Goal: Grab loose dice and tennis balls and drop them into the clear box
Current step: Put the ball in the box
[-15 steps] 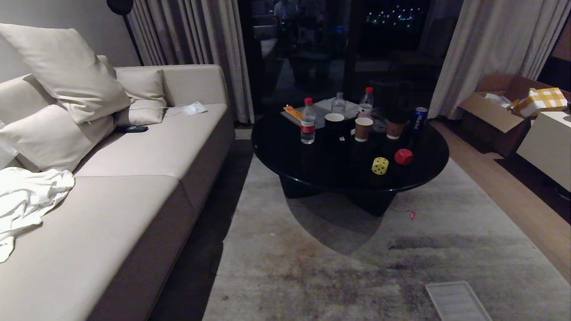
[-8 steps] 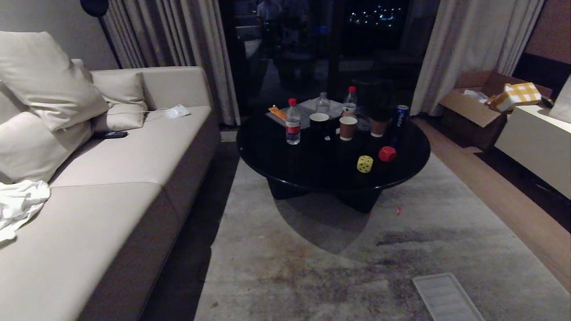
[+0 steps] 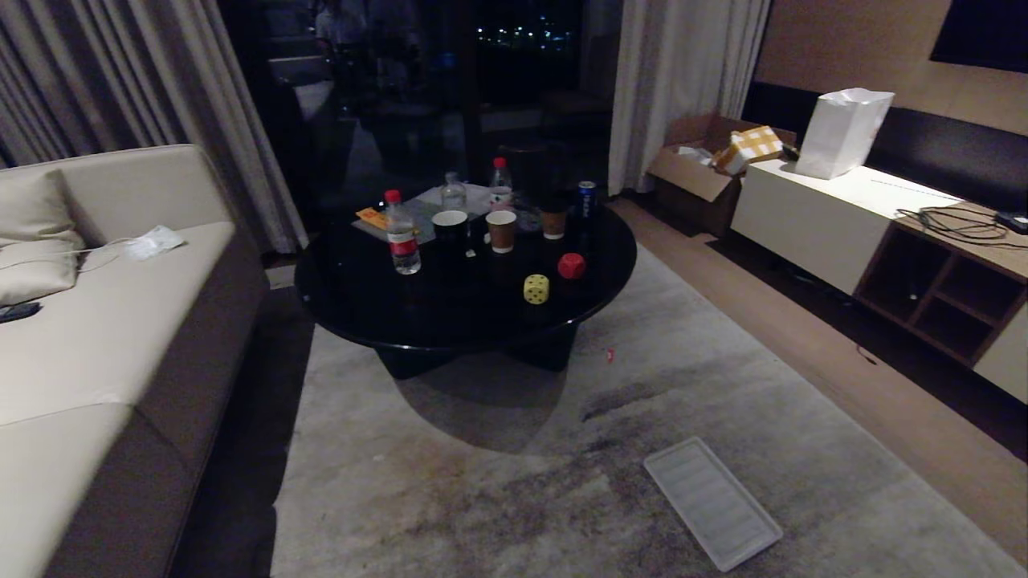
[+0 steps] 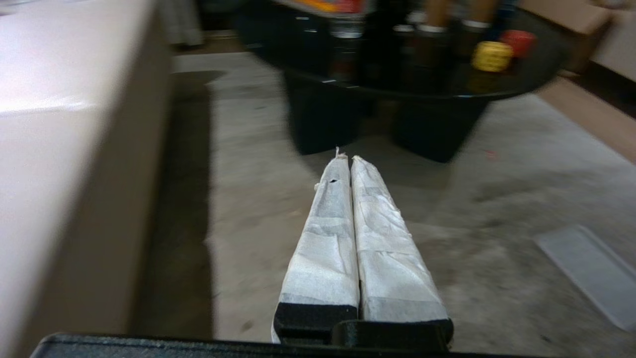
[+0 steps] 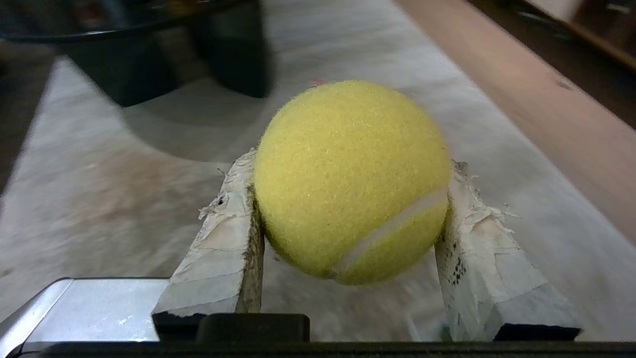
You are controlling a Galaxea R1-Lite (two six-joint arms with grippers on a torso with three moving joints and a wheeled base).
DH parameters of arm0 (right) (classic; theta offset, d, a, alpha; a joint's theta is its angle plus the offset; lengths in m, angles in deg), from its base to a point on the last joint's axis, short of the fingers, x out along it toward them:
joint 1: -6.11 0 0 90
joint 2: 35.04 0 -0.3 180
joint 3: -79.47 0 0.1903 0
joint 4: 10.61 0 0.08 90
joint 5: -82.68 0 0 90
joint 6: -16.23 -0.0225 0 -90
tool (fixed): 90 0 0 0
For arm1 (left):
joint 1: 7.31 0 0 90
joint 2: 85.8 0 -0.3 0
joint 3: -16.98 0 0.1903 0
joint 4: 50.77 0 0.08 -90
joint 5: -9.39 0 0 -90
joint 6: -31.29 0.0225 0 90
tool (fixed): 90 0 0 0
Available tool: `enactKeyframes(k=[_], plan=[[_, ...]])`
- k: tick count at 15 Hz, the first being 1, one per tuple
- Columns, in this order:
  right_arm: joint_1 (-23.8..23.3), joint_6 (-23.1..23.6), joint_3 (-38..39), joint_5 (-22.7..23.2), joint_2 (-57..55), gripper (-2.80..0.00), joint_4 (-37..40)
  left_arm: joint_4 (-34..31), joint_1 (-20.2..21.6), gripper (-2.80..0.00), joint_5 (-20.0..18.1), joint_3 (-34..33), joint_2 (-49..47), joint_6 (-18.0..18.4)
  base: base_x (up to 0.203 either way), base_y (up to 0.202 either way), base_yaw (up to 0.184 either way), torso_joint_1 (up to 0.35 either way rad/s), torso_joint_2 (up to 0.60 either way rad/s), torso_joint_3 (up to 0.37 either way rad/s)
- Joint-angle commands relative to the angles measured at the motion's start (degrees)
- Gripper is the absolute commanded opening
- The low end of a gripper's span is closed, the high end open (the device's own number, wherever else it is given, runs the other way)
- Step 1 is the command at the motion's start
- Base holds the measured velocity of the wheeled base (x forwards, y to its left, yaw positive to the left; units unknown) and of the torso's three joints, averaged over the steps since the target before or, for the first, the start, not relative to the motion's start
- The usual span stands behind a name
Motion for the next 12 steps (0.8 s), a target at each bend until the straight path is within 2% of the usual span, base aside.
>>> enactKeyframes(k=[1, 12], plan=[[0.04, -0.06, 0.03, 0.04, -0.09, -2.80, 0.07, -0.01, 0.01, -2.80, 0.03, -0.09, -0.09, -0.03, -0.001, 0.012, -0.164, 0.001, 0.00, -0.002], [0.04, -0.06, -0.06, 0.04, -0.09, -2.80, 0.07, -0.01, 0.01, -2.80, -0.06, -0.09, -0.09, -0.03, 0.000, 0.011, -0.165, 0.002, 0.00, 0.003]])
